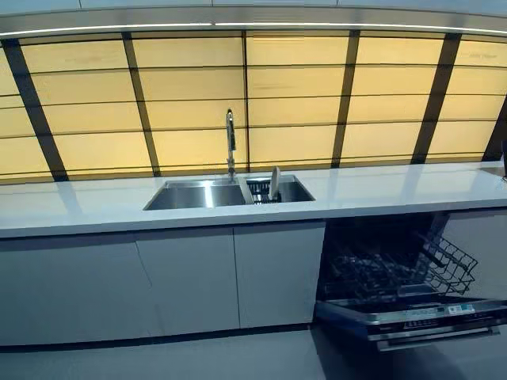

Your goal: Take plates into dishwasher

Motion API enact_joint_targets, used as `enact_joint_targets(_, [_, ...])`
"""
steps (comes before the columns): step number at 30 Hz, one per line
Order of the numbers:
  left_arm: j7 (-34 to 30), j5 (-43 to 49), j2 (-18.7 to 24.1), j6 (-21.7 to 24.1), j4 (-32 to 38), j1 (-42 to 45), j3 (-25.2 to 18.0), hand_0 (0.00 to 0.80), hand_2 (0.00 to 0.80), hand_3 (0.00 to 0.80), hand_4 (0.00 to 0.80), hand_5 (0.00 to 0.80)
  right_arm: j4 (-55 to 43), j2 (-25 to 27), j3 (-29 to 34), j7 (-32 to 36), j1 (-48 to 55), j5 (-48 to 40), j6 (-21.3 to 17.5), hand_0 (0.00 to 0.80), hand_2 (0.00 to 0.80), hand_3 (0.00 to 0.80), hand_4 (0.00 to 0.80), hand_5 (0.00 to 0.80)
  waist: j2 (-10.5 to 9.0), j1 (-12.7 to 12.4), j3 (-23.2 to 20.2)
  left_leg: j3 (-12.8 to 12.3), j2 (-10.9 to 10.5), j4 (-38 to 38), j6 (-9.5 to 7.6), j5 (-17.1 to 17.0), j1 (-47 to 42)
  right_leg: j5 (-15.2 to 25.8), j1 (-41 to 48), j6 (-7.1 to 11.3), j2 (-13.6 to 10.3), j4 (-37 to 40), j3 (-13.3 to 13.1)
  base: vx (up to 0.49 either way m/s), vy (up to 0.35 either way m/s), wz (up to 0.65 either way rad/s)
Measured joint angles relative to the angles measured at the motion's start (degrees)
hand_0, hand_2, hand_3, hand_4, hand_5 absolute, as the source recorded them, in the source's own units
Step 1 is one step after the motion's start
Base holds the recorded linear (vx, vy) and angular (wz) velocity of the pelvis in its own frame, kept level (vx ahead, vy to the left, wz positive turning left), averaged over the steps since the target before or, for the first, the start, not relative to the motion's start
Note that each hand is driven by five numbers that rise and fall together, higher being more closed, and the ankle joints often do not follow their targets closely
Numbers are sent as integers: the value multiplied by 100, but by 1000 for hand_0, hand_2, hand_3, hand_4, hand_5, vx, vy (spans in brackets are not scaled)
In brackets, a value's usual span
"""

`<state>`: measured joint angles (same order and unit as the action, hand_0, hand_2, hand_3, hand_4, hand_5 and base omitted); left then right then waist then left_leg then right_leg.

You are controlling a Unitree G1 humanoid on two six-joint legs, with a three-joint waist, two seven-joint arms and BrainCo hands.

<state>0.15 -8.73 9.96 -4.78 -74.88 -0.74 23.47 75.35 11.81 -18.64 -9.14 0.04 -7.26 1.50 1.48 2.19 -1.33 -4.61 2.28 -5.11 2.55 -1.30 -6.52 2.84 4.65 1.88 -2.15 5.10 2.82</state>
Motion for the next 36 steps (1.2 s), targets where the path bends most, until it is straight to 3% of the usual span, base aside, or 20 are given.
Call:
enact_joint_targets(6, [-311,-4,7,-336,0,-10,0,0,0,0,0,0,-6,7,-1,25,-31,128,44,0,0,0,0,0,3,2,21,-41,2,0,3,3,17,5,-44,8,4,-2,-45,-35,-2,-4])
enact_joint_targets(22, [-284,-106,22,-343,18,-20,-4,0,0,0,0,0,-31,-1,-3,122,-105,162,113,0,0,0,0,0,-52,-7,136,-118,5,0,-1,30,31,4,-91,25,8,-1,-92,0,-9,-2])
enact_joint_targets(32, [-243,-101,22,-334,48,-63,-13,0,0,0,0,0,-32,9,-11,241,-161,219,136,0,0,0,0,0,-29,-37,217,195,-1,29,-4,12,117,-43,-30,-12,2,5,195,18,-17,14])
enact_joint_targets(36, [-232,-98,22,-324,72,-105,-19,0,0,0,0,0,-27,23,-25,293,-174,232,180,0,0,0,0,0,-17,-164,248,301,-10,32,0,8,125,-77,14,-10,-3,5,298,8,-39,12])
